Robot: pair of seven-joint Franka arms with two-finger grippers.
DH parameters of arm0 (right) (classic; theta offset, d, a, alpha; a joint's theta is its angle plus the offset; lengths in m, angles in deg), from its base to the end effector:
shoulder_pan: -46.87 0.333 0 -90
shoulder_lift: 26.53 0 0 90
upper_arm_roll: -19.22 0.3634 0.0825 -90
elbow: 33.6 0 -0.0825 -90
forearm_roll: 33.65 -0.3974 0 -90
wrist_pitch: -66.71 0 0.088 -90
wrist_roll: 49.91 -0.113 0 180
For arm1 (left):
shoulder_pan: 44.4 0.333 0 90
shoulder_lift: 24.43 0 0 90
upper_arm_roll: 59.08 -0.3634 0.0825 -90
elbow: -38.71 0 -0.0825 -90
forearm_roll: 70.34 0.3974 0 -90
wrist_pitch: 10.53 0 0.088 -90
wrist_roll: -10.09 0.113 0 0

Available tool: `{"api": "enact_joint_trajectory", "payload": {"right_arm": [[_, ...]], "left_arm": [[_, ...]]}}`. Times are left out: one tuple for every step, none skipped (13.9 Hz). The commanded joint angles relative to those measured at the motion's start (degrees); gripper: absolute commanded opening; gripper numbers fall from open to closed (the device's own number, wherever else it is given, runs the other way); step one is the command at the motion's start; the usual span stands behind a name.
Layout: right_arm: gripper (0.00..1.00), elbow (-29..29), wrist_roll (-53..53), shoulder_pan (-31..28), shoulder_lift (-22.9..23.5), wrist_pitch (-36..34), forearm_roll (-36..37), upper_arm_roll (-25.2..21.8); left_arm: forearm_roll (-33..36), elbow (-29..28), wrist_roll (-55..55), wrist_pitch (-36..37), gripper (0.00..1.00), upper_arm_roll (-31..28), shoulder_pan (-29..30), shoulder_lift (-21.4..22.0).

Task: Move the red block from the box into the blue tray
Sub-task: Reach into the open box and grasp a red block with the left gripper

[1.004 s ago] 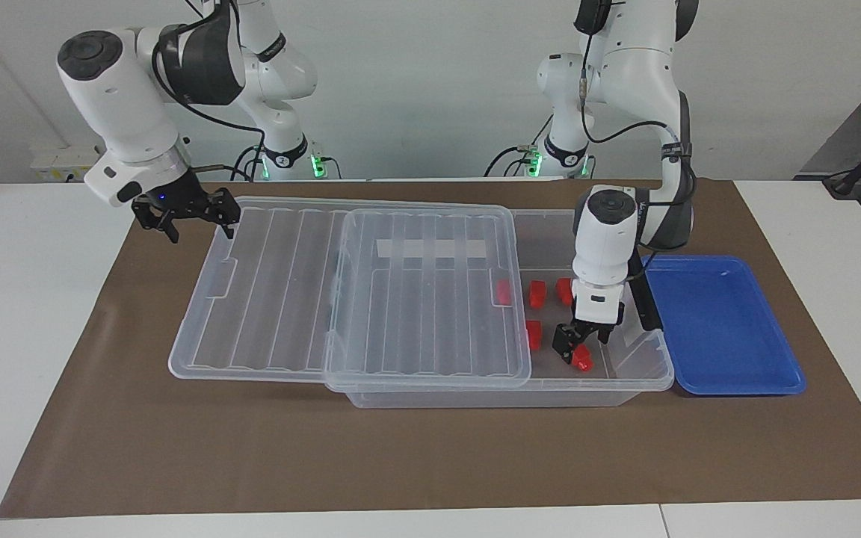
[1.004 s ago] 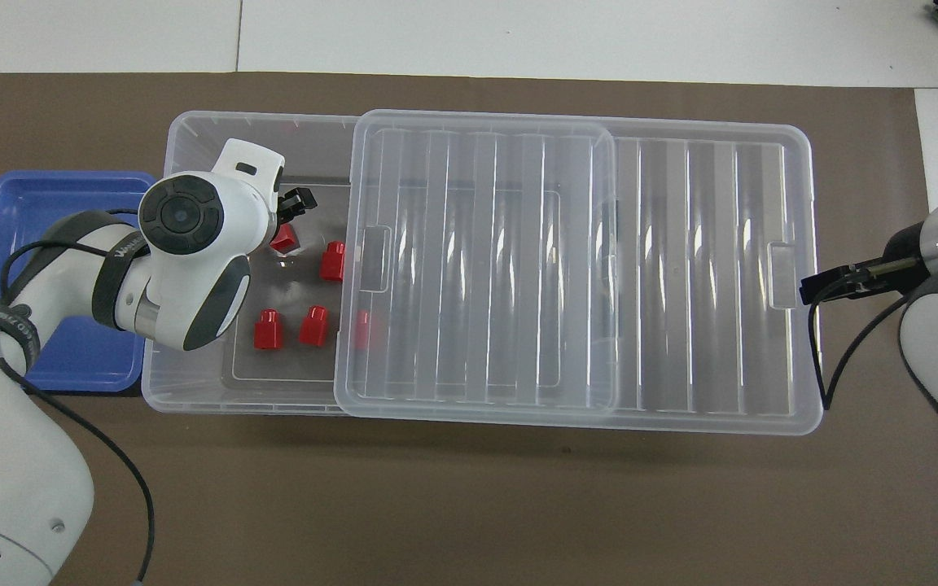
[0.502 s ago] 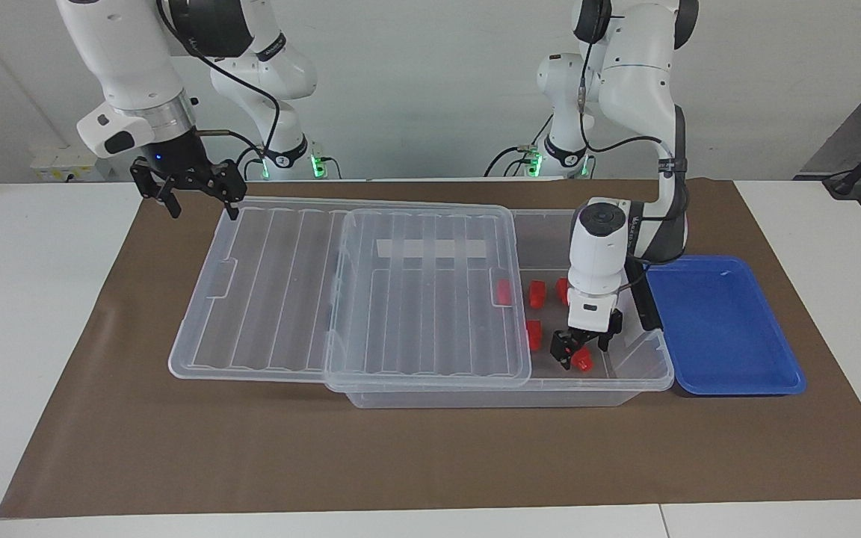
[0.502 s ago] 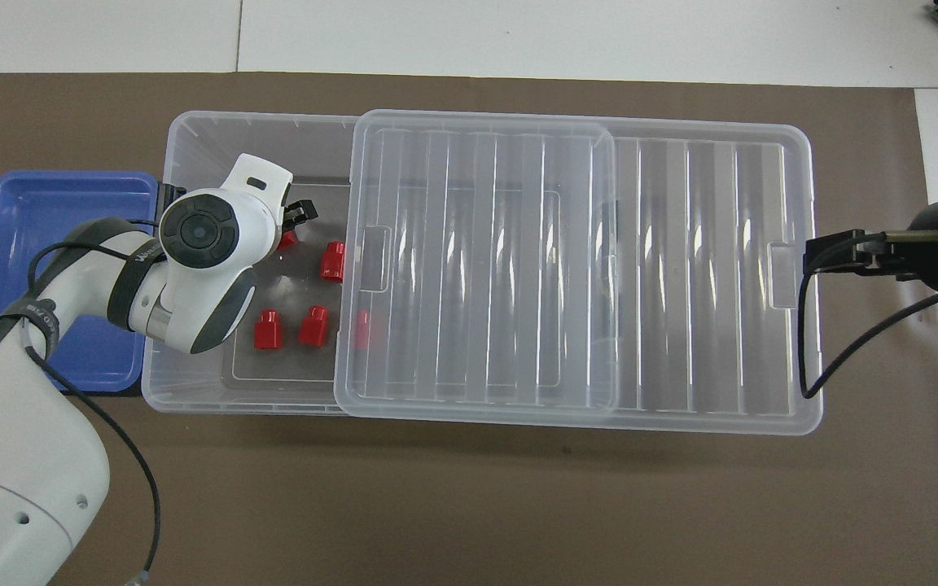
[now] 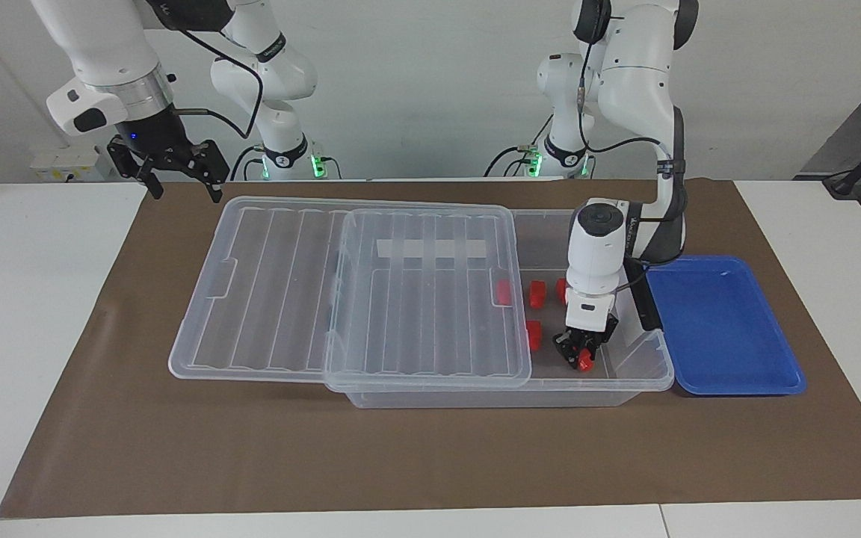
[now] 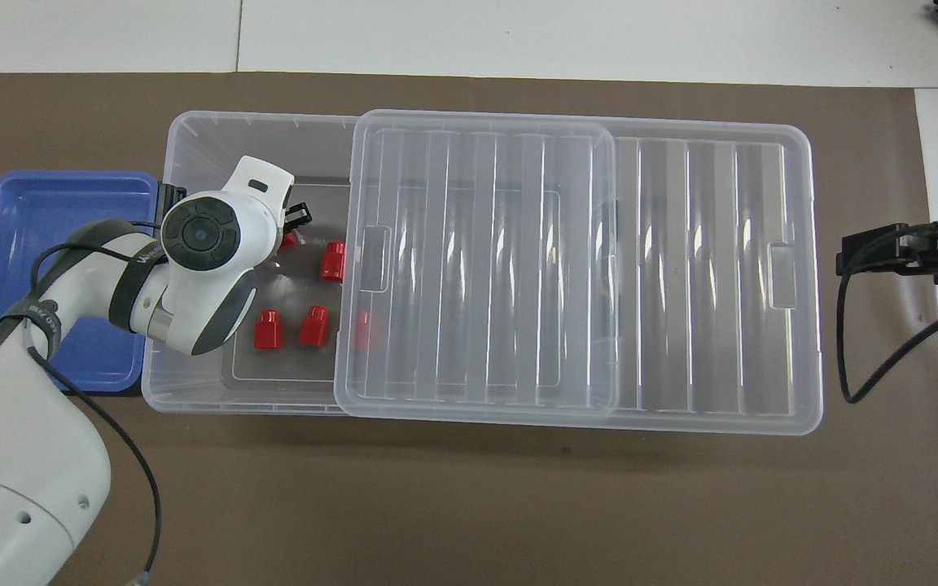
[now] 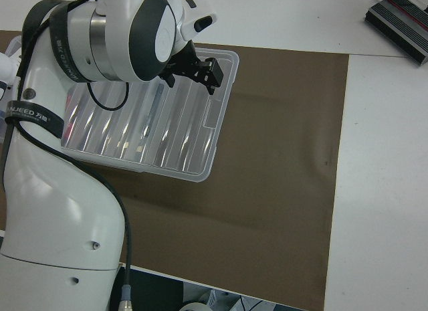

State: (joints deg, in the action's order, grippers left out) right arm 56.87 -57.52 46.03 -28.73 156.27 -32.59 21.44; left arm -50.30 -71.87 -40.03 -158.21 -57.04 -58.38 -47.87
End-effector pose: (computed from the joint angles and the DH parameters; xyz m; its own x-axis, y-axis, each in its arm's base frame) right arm 0.5536 0.0117 0.6828 0.9938 -0.1086 0.0249 -0.1091 -0.9939 0.0168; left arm 0.6480 -0.1890 0.3274 0.9006 0.3053 0.3095 0.3190 -0.9477 0.0068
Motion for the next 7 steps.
{"api": "enact_joint_trajectory", "payload": {"right_arm": [[1.00,-2.50,-0.82,-0.57,1.85,-2.02,0.00,0.68],[1.00,-2.15,-0.82,-0.57,1.77,-2.02,0.00,0.77],[1.00,-1.71,-0.73,-0.57,1.50,-2.02,0.00,0.68],[1.00,-1.45,-0.47,-0.57,1.42,-1.94,-0.17,0.59],[1.00,-1.44,-0.38,-0.57,1.33,-1.93,-0.35,0.51],[1.00,-1.44,-0.38,-0.57,1.24,-1.93,-0.44,0.51],[1.00,-1.44,-0.30,-0.39,1.24,-1.93,-0.52,0.51]], "left_arm": [[1.41,-0.08,-0.24,1.25,0.00,-0.28,-0.25,0.23],[1.41,0.45,-0.24,2.30,0.00,-0.28,-0.34,0.23],[1.50,1.93,-0.06,5.01,0.00,-0.19,-0.43,0.32],[1.41,4.64,0.02,9.56,0.00,0.16,-0.60,0.76],[1.41,7.98,0.46,14.92,0.00,0.42,-1.04,1.28],[0.98,10.19,1.42,19.58,0.00,0.86,-1.04,2.51],[0.36,11.25,2.30,22.59,0.00,1.47,-0.78,3.56]]}}
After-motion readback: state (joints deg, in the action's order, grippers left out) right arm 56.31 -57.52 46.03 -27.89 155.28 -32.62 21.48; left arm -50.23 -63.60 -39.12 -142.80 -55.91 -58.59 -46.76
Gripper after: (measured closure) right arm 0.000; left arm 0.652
